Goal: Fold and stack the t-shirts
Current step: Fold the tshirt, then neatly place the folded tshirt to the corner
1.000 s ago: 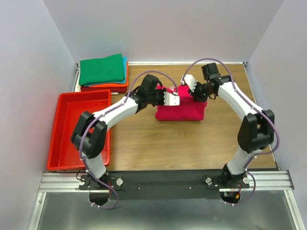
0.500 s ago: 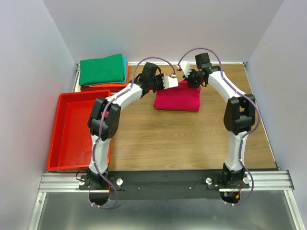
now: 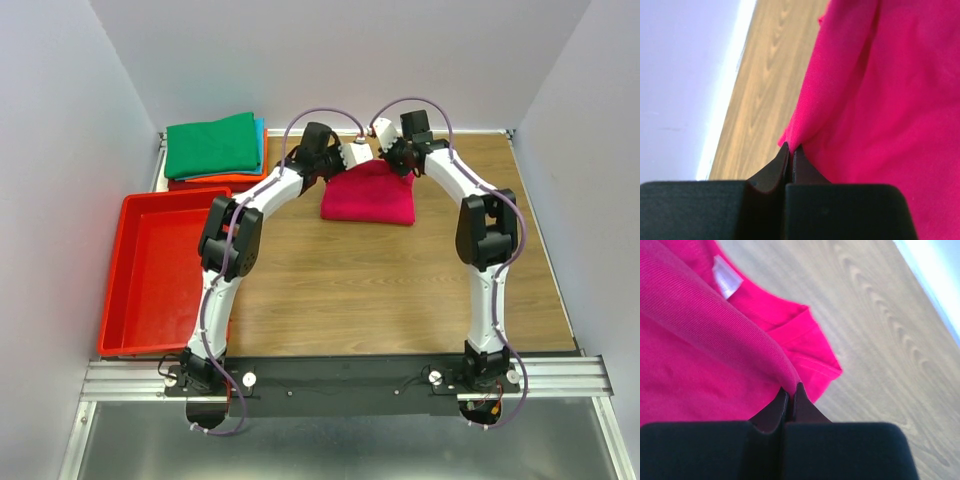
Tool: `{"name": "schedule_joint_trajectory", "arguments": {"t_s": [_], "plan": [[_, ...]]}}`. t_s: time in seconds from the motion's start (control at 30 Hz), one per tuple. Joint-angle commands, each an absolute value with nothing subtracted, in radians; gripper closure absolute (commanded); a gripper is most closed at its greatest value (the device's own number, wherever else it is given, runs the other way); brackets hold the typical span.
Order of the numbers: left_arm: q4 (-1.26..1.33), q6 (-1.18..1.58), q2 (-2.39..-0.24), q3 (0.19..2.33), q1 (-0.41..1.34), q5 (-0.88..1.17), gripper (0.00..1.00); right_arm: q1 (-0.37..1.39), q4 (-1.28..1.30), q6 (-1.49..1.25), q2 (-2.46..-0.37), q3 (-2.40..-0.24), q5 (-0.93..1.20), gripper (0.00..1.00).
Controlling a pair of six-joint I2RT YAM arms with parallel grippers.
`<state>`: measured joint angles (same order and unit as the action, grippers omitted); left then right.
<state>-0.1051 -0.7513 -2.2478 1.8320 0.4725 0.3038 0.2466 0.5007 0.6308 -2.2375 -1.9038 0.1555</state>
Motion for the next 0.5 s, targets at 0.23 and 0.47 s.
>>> {"name": "schedule_joint_trajectory", "arguments": {"t_s": [0.23, 0.47], "plan": [[-0.120, -0.481, -2.358, 2.026, 0.457, 0.049, 0.37, 0.238, 0.279, 0.441, -2.349, -2.023, -0.083, 0.22], [-0.135, -0.221, -2.203, 2.048, 0.410, -0.113, 0.02, 0.192, 0.215, 0.204, -2.200, -1.895, -0.098, 0.00]]}}
